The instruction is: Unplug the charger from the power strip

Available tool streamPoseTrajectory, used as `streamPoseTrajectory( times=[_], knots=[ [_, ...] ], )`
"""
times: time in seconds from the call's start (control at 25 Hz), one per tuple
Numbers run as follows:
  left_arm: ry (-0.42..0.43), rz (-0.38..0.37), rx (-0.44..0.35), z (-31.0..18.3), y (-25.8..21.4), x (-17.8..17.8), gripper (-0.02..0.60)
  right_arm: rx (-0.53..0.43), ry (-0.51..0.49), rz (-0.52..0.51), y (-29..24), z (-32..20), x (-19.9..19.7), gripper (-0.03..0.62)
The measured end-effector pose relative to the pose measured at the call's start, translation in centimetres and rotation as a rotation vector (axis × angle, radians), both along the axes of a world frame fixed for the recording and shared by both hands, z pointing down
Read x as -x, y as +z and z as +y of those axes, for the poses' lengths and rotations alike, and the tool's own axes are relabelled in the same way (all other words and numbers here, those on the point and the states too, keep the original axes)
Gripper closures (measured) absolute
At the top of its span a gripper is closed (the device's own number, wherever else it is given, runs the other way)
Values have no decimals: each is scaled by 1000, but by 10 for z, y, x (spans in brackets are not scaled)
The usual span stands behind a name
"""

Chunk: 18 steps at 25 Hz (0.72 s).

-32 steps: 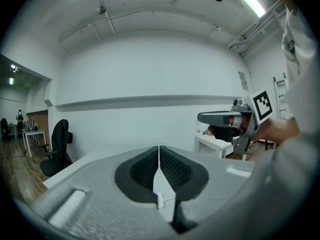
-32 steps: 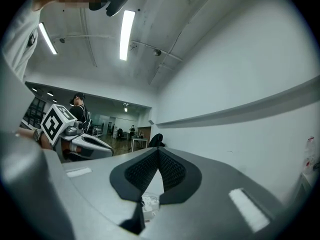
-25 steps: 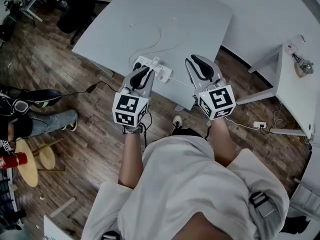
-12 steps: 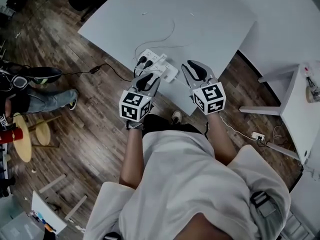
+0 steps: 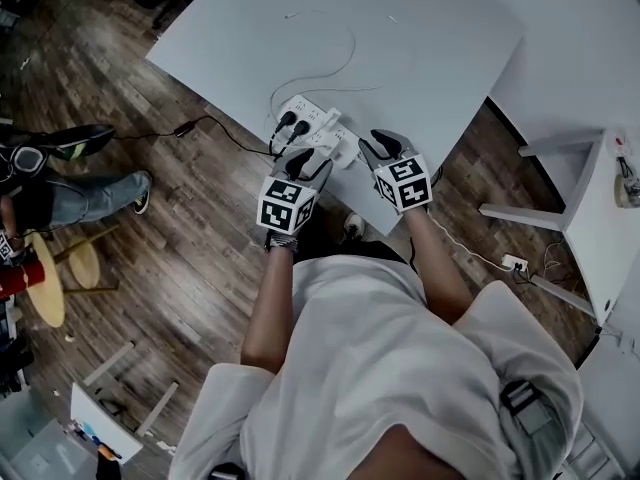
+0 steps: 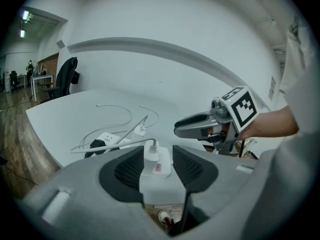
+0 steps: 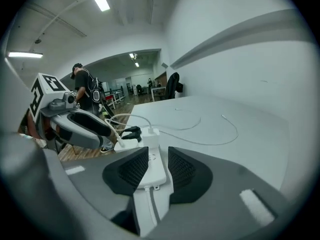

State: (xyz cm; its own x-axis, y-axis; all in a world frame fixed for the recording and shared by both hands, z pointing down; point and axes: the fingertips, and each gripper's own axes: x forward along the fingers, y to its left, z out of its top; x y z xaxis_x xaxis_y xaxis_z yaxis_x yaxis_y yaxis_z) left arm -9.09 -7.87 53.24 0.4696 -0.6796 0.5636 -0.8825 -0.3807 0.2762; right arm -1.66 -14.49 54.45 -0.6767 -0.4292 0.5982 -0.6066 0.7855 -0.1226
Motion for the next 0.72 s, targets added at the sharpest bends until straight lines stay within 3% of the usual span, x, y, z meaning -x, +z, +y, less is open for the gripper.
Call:
streamPoseTrajectory(
  times=[0.28, 0.56, 0.72],
  knots=[
    [45, -24, 35, -17, 26, -7, 396, 108, 3, 68, 51, -8, 3, 461],
    [52, -110, 48, -28, 47, -10, 396, 126, -70, 144, 77, -8, 9, 437],
    [18, -121, 9, -34, 50, -9, 404, 114, -81, 144, 82, -4, 11, 446]
  ],
)
